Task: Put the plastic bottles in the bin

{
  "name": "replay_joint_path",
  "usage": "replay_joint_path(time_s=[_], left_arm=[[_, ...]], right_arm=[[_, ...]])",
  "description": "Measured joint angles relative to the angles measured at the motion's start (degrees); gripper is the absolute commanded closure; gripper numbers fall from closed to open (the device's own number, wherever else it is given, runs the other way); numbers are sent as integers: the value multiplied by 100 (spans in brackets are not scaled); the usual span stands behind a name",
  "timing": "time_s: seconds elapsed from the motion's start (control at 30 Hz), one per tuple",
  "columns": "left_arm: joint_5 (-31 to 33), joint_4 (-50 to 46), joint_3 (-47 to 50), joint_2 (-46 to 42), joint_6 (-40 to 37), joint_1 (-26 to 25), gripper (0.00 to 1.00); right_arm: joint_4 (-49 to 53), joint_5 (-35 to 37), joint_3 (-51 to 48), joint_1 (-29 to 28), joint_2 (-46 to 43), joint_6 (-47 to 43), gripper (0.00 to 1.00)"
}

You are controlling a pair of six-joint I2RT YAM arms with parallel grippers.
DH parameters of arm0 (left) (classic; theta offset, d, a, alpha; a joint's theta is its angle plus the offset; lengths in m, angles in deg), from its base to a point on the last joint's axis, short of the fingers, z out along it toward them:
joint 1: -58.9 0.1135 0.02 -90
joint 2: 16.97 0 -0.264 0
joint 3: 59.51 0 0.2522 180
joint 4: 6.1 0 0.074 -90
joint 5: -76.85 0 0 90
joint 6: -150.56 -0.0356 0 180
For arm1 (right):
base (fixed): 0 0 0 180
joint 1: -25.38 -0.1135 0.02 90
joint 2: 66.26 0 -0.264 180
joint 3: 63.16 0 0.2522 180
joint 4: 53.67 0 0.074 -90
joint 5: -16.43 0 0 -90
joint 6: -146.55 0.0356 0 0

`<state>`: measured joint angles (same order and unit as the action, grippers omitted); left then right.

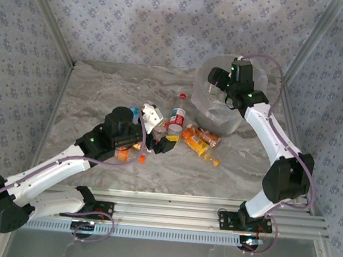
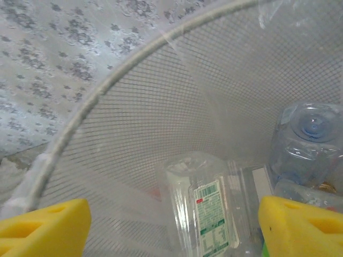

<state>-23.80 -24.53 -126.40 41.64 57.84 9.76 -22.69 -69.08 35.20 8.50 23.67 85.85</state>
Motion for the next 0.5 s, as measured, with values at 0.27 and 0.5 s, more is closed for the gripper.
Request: replay_joint_path(time_s=[0.27,0.5], left_arm=[[-4,-514,-120,20,-501,0,0],[-4,-835,-267,146,-844,0,0]], right_arm=[[719,-240,2,-343,-1349,-684,16],[1381,-459,-348,-942,-2693,-1196,22]])
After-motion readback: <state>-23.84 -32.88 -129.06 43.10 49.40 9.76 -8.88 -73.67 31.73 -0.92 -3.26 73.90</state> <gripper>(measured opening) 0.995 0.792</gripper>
